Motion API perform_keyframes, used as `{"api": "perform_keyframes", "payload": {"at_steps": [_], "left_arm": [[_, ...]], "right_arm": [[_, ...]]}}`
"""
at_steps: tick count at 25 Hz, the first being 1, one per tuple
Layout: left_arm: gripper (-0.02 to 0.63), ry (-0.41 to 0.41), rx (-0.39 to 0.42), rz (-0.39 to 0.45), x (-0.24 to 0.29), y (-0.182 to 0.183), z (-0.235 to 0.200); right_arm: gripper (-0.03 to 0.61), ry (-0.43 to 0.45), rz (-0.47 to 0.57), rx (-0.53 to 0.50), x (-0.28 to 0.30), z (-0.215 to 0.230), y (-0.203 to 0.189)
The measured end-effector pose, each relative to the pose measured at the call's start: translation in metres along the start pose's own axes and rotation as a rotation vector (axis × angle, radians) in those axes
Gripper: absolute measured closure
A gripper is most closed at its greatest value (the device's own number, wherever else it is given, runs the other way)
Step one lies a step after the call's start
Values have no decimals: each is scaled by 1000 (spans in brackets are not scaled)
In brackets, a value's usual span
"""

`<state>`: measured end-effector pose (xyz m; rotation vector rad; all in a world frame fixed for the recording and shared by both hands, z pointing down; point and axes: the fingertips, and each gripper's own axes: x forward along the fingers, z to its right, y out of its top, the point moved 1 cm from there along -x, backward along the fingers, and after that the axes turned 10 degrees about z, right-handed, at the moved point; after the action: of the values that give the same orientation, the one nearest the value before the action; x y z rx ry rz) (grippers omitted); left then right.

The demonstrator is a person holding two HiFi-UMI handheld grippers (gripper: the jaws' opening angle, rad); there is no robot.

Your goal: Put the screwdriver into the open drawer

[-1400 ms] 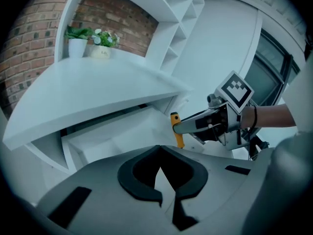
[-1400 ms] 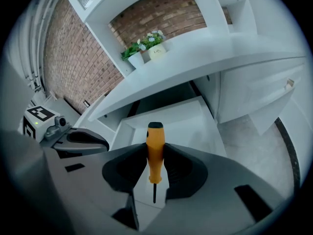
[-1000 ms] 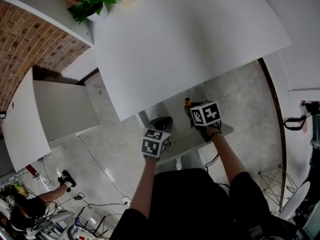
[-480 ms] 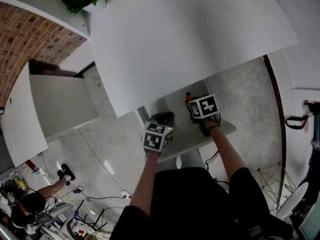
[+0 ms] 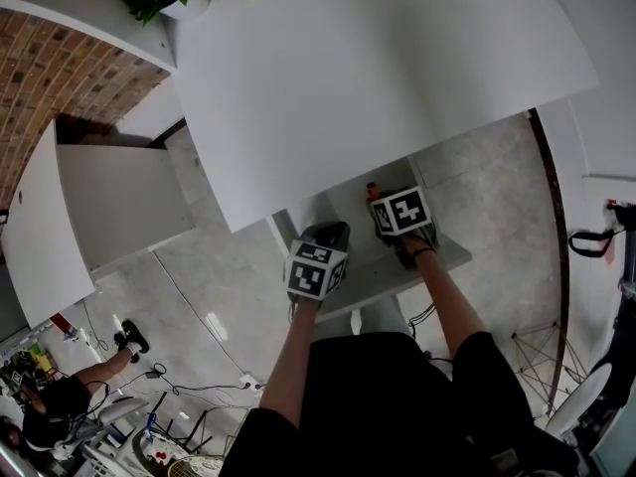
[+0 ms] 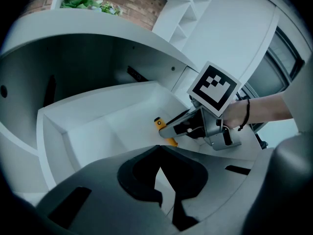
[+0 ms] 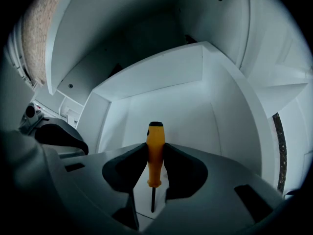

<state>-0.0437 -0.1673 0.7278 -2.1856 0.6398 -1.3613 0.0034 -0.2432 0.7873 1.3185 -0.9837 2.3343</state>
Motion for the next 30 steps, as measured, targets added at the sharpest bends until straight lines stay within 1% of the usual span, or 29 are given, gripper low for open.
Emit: {"api": "perform_keyframes", "payload": {"at_steps": [4,10,16,20,26,30], "left_arm": [[606,-1,-6,-7,1,-3,0],[604,4,-9,-8,2,-4,1],[606,1,-13,-12,3,-7,2],[605,1,-15,-8,3,-6,2],[606,3,-12,0,0,-4,2],[606,14,-10,28,-7,2,1]], "right_arm": [[468,-19,-11,-29,3,0,-3],[468,-42,-10,-27,7,3,-6],[468,-71,-7,-49,10,5,-6],[468,-82,34,-60,8,5,1],[446,-62,65,-26,4,3,8],[446,-56,98,-21,-4,0,16]]}}
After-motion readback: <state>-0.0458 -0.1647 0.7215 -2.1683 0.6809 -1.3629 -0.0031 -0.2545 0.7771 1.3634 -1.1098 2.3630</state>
